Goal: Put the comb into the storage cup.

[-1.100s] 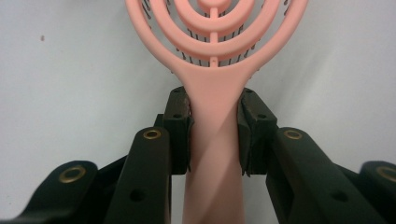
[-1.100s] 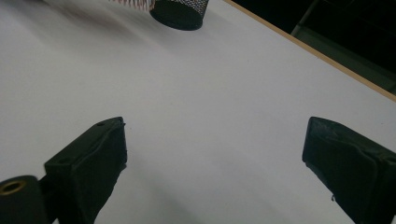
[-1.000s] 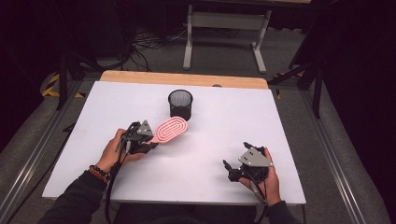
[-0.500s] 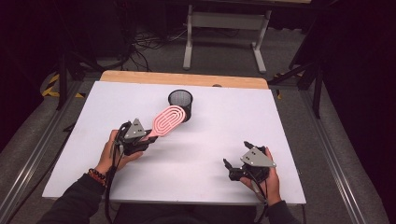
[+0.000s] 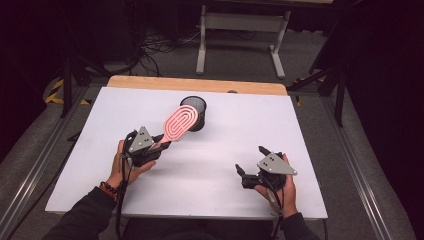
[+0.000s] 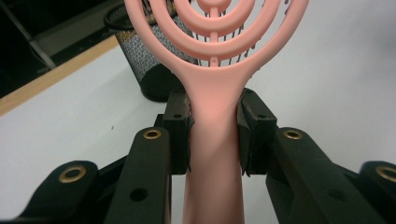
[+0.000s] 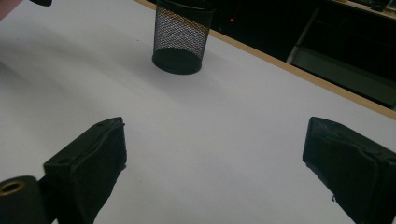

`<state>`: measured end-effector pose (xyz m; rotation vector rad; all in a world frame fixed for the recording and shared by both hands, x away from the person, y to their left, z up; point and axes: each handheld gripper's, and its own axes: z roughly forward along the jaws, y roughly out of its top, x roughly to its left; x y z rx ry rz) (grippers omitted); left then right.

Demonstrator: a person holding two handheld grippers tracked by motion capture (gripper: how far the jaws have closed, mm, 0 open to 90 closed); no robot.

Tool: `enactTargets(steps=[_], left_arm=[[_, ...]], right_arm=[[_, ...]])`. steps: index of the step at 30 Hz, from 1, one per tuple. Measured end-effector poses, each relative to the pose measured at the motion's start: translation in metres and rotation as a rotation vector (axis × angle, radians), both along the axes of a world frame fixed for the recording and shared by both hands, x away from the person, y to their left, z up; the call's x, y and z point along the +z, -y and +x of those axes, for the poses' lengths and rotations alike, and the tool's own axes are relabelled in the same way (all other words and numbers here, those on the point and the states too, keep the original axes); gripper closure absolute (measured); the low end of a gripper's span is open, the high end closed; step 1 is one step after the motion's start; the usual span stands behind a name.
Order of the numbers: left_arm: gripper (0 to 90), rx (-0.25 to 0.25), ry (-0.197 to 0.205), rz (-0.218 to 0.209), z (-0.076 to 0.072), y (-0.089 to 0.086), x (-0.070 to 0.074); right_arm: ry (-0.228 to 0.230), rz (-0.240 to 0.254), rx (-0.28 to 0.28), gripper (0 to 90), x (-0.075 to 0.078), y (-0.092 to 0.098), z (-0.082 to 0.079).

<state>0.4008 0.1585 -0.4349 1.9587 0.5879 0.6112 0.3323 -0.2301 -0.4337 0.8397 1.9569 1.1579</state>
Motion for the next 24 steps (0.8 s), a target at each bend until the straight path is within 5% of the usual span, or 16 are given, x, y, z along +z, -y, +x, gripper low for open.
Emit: enactTargets(steps=[13,24], left_arm=[[69.1,-0.017,0.057,-0.100,-0.003,0.010,0.000],[69.1,-0.032,0.087,-0.143,-0.008,0.026,-0.003]], right_arm=[[0.127,0.103,-0.076,6.9,0.027,-0.002,0.003],[0.139,0.153,-0.078,5.3,0.039,-0.017,0.011]])
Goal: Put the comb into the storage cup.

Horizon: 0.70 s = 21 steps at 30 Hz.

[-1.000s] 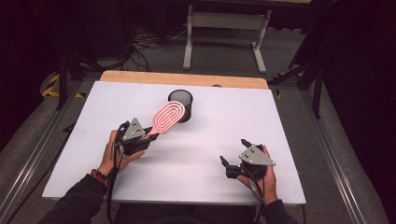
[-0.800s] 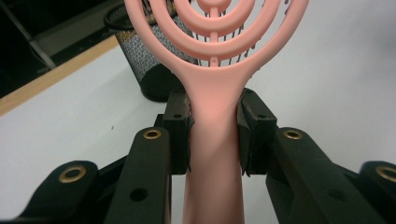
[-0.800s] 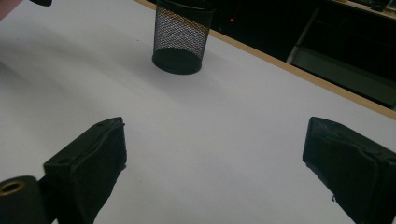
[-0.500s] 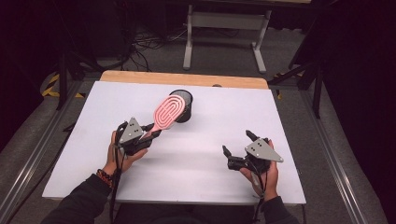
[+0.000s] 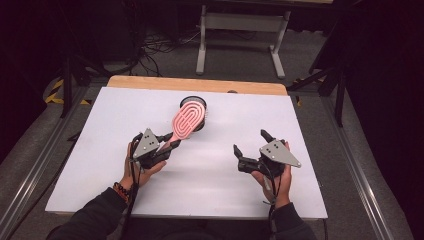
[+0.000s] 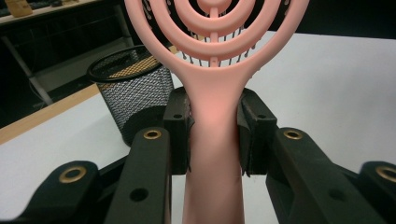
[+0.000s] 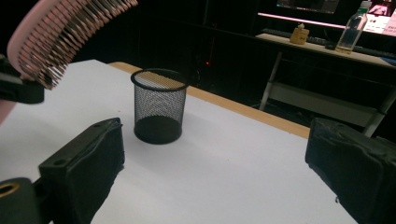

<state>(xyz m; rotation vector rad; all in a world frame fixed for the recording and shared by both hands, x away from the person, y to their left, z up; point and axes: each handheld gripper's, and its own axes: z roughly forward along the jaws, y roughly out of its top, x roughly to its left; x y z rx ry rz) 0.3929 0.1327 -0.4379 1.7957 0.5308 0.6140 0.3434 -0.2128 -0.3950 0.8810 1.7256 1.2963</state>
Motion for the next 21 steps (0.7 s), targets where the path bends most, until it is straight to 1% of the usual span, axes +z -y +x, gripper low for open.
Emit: enactTargets(steps=[2,3,5,6,7,9,10,12,14,15,16,17,21], left_arm=[[69.1,0.007,0.005,0.003,0.000,0.002,0.000],[69.2,0.011,-0.001,-0.009,0.000,0.005,-0.002],[69.1,0.012,-0.004,-0.013,0.001,0.006,-0.002],[69.1,0.012,-0.002,-0.024,0.001,0.008,-0.003],[69.1,0.012,-0.003,-0.029,0.001,0.010,-0.004],[69.1,0.012,-0.001,-0.033,0.001,0.014,-0.005],[69.1,0.012,0.002,-0.036,0.000,0.016,-0.006],[69.1,0.004,0.006,-0.034,-0.001,0.021,-0.007],[69.1,-0.001,0.017,-0.036,-0.002,0.025,-0.008],[69.1,-0.001,0.025,-0.042,-0.004,0.028,-0.008],[69.1,-0.001,0.025,-0.042,-0.004,0.028,-0.008],[69.1,-0.006,0.023,-0.047,-0.005,0.029,-0.008],[69.2,-0.016,0.033,-0.042,-0.009,0.038,-0.012]], right_arm=[[0.002,0.008,0.009,5.3,0.002,-0.005,0.000],[0.000,0.020,0.025,5.3,0.004,-0.009,0.001],[-0.002,0.027,0.036,5.3,0.005,-0.012,0.001],[-0.002,0.033,0.044,5.3,0.006,-0.014,0.001],[-0.009,0.051,0.062,5.2,0.007,-0.019,0.002],[-0.023,0.058,0.072,5.2,0.008,-0.024,0.004],[-0.023,0.058,0.072,5.2,0.008,-0.024,0.004],[-0.031,0.072,0.085,8.7,0.009,-0.028,0.005],[-0.046,0.063,0.095,8.5,0.009,-0.034,0.008],[-0.057,0.080,0.119,7.9,0.009,-0.037,0.009],[-0.057,0.080,0.119,7.9,0.009,-0.037,0.009],[-0.066,0.084,0.133,7.2,0.010,-0.042,0.011],[-0.070,0.099,0.184,5.7,0.012,-0.052,0.010]])
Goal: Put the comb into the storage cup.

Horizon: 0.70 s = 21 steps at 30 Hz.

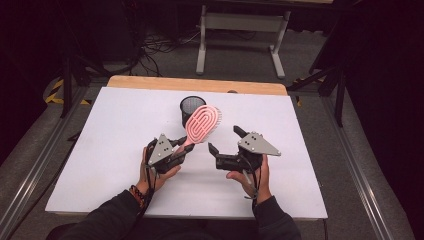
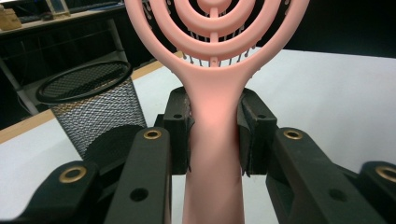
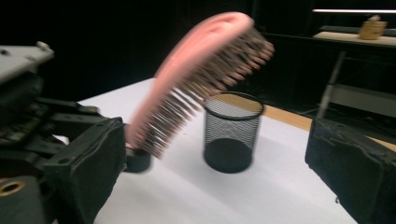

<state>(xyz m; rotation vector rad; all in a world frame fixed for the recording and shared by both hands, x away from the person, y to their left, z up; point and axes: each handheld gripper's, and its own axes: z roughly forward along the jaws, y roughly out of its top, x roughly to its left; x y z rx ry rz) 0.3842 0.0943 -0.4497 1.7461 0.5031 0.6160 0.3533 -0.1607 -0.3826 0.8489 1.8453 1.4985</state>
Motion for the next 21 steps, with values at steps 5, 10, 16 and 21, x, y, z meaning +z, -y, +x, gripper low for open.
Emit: enactTargets(steps=[5,10,16,21], left_arm=[[69.2,-0.007,0.017,0.003,-0.005,0.007,-0.003],[69.2,-0.019,0.031,0.015,-0.010,0.015,-0.005],[69.2,-0.048,0.053,0.025,-0.017,0.025,-0.008],[69.2,-0.055,0.054,0.072,-0.016,0.033,-0.012]], right_arm=[[-0.013,0.021,0.022,5.4,-0.001,-0.008,0.001],[-0.025,0.039,0.024,5.3,-0.002,-0.012,0.002],[-0.133,0.155,0.060,6.0,-0.004,-0.012,0.008],[-0.125,0.160,0.036,19.2,-0.004,-0.013,0.008]])
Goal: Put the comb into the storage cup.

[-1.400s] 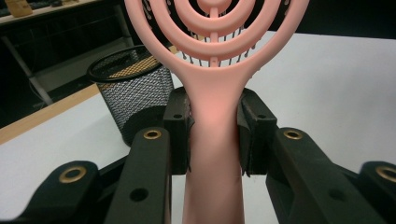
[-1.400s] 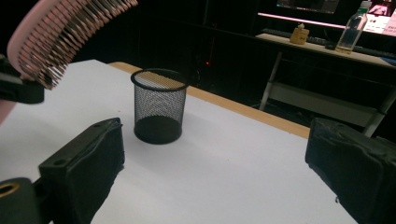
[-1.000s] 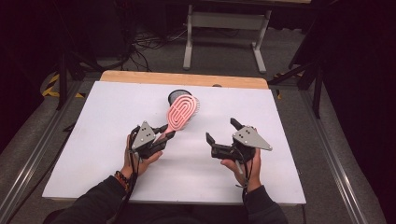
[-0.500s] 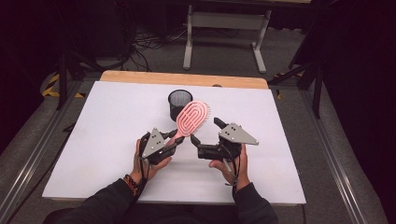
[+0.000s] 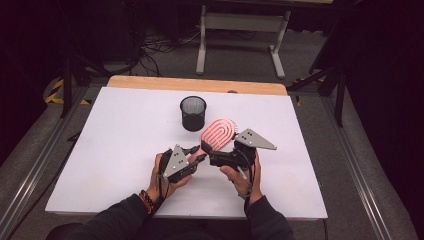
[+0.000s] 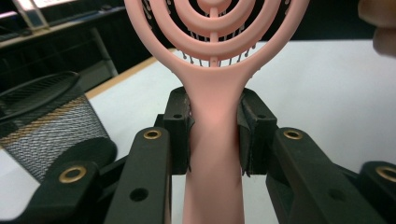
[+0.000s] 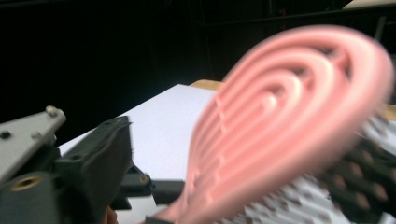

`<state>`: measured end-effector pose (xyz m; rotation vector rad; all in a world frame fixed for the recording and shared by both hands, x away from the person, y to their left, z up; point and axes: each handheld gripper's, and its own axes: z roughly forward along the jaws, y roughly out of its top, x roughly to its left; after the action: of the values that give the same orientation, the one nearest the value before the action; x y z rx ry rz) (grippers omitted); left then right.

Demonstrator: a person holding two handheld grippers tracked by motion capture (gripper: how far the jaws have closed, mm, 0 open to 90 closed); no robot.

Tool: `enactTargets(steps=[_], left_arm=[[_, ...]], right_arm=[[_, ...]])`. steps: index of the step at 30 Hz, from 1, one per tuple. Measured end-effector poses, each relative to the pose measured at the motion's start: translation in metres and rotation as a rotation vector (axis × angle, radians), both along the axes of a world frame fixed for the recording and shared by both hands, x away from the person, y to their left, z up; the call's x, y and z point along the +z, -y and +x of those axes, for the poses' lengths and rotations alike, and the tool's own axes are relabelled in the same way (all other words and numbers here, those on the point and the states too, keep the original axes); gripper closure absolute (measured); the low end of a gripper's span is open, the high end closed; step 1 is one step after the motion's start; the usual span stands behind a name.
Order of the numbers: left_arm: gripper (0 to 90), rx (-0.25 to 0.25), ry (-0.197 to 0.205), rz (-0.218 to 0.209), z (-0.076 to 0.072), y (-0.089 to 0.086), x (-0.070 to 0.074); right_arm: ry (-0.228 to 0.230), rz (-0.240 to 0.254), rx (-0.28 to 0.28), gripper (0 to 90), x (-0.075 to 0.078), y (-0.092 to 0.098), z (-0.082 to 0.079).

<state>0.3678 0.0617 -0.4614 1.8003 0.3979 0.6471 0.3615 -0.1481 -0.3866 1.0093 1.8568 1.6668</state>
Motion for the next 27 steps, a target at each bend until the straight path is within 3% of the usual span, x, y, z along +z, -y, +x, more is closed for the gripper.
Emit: enactTargets(steps=[4,8,17,27], left_arm=[[69.3,0.008,-0.011,0.023,0.002,0.001,-0.001],[69.4,-0.004,-0.017,0.034,0.002,0.002,-0.002],[69.2,-0.019,-0.026,0.044,0.004,0.004,-0.002],[63.2,-0.048,-0.022,0.050,0.004,0.006,-0.001]], right_arm=[[0.001,0.061,-0.040,37.9,-0.002,0.002,-0.003],[0.017,0.117,-0.034,54.8,-0.002,0.004,-0.007],[0.034,0.153,-0.015,61.6,-0.006,0.000,-0.016],[0.061,0.139,0.007,62.2,-0.004,-0.001,-0.020]])
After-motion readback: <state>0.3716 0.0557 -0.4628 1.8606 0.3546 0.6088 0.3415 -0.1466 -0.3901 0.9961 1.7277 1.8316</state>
